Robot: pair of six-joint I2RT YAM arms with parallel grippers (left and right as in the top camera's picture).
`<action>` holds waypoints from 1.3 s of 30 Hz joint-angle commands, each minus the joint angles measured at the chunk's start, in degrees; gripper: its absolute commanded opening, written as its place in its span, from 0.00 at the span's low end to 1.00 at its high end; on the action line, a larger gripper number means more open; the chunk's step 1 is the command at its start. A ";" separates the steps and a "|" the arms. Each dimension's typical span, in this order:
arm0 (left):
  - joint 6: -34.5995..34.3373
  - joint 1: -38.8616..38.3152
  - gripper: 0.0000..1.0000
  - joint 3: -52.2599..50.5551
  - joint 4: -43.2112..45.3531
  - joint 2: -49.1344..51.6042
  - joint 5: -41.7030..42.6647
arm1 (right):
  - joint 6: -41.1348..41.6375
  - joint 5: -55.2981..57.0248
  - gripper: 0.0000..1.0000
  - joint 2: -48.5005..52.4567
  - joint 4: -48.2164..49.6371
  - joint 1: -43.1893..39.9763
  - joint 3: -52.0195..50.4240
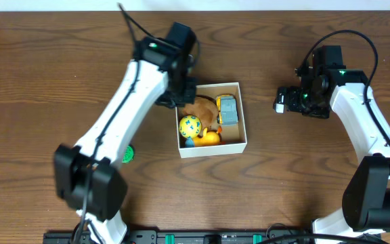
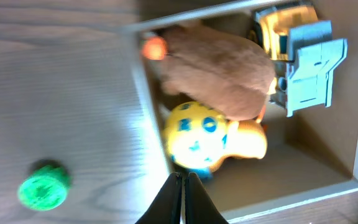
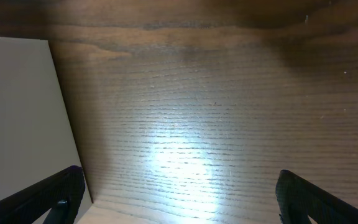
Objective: Pack container
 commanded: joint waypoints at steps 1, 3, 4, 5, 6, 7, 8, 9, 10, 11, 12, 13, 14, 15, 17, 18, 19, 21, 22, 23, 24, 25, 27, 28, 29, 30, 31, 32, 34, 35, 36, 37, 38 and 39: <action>-2.75 4.20 0.06 0.04 -2.14 -5.07 -5.57 | -0.85 0.00 0.99 0.37 0.09 -0.33 0.04; -4.70 7.28 0.08 0.04 -3.34 -7.15 -6.49 | -0.85 0.00 0.99 0.37 0.17 -0.33 0.04; -5.70 8.85 0.27 0.02 -3.87 -7.87 -6.38 | -0.85 0.00 0.99 0.37 0.20 -0.33 0.04; -7.32 10.75 0.50 0.02 -4.55 -8.50 -6.38 | -0.85 0.00 0.99 0.37 0.20 -0.33 0.04; -8.50 12.31 0.68 -0.07 -5.14 -8.83 -6.36 | -0.85 0.00 0.99 0.37 0.20 -0.33 0.04; -10.05 14.27 0.78 -0.20 -6.03 -8.90 -6.36 | -0.85 0.00 0.99 0.37 0.20 -0.33 0.04; -11.30 15.54 0.82 -0.42 -6.69 -8.85 -6.36 | -0.85 0.00 0.99 0.37 0.22 -0.33 0.04; -12.90 17.05 0.84 -1.18 -7.34 -8.76 -6.36 | -0.85 0.00 0.99 0.37 0.22 -0.33 0.04; -13.92 18.03 0.85 -2.10 -7.58 -8.72 -6.38 | -0.85 0.00 0.98 0.37 0.20 -0.33 0.04; -14.71 18.84 0.87 -3.26 -7.56 -8.74 -6.38 | -0.85 0.00 0.99 0.37 0.20 -0.33 0.04; -15.56 19.65 0.89 -4.79 -7.45 -8.72 -6.38 | -0.85 0.00 0.99 0.37 0.20 -0.33 0.04; -16.55 20.31 0.91 -6.67 -7.02 -8.72 -6.38 | -0.85 0.00 0.99 0.37 0.20 -0.33 0.04; -17.25 20.83 0.92 -8.74 -6.21 -8.74 -6.38 | -0.85 0.00 0.99 0.37 0.20 -0.33 0.04; -17.46 21.27 0.92 -11.04 -5.09 -8.74 -6.38 | -0.85 0.00 0.99 0.37 0.17 -0.33 0.04; -17.46 21.81 0.93 -15.28 -2.69 -8.74 -6.36 | -0.85 -0.02 0.99 0.37 0.17 -0.33 0.04; -17.49 22.12 0.93 -18.05 -1.07 -8.74 -6.36 | -0.85 -0.02 0.99 0.37 0.17 -0.33 0.04; -17.70 22.34 0.93 -20.04 0.20 -8.74 -6.36 | -0.85 -0.02 0.99 0.37 0.17 -0.33 0.04; -17.84 22.84 0.93 -24.35 3.39 -8.74 -6.34 | -0.85 0.00 0.99 0.37 0.13 -0.33 0.04; -17.81 23.02 0.93 -25.90 4.70 -8.72 -6.32 | -0.85 0.00 0.99 0.37 0.13 -0.33 0.04; -17.53 23.19 0.93 -27.47 6.12 -8.70 -6.27 | -0.85 0.00 0.99 0.37 0.13 -0.33 0.04; -16.76 23.23 0.93 -28.70 7.43 -8.70 -6.10 | -0.85 0.00 0.99 0.37 0.13 -0.33 0.04; -16.02 23.23 0.93 -29.99 8.90 -8.70 -5.95 | -0.85 0.00 0.99 0.37 0.13 -0.33 0.04; -14.80 23.23 0.93 -32.41 11.58 -8.70 -5.95 | -0.85 0.00 0.99 0.37 0.13 -0.33 0.04; -14.80 23.23 0.93 -33.42 12.57 -8.70 -5.95 | -0.85 0.00 0.99 0.37 0.13 -0.33 0.04; -14.82 23.23 0.93 -34.58 13.66 -8.68 -5.92 | -0.85 0.00 0.99 0.37 0.15 -0.33 0.04; -14.84 23.23 0.93 -35.56 14.64 -8.68 -5.73 | -0.85 0.00 0.99 0.37 0.13 -0.33 0.04; -14.84 23.23 0.93 -36.83 15.89 -8.68 -5.11 | -0.85 0.00 0.99 0.37 0.13 -0.33 0.04; -14.86 23.23 0.93 -38.10 17.14 -8.68 -4.20 | -0.85 0.00 0.99 0.37 0.15 -0.33 0.04; -15.34 23.23 0.93 -40.50 19.37 -8.68 -3.43 | -0.85 0.00 0.99 0.37 0.15 -0.33 0.04; -15.78 23.23 0.93 -41.72 20.46 -8.68 -3.26 | -0.85 0.00 0.99 0.37 0.13 -0.33 0.04; -15.93 23.23 0.93 -42.71 21.38 -8.68 -3.13 | -0.85 0.00 0.99 0.37 0.13 -0.33 0.04; -15.91 23.23 0.93 -43.71 22.38 -8.68 -3.13 | -0.85 0.00 0.99 0.37 0.11 -0.33 0.04; -15.91 23.23 0.93 -44.48 23.23 -8.68 -3.13 | -0.85 0.00 0.99 0.37 0.09 -0.33 0.04; -15.89 23.23 0.93 -45.29 24.30 -8.68 -3.13 | -0.85 0.00 0.99 0.37 0.07 -0.33 0.04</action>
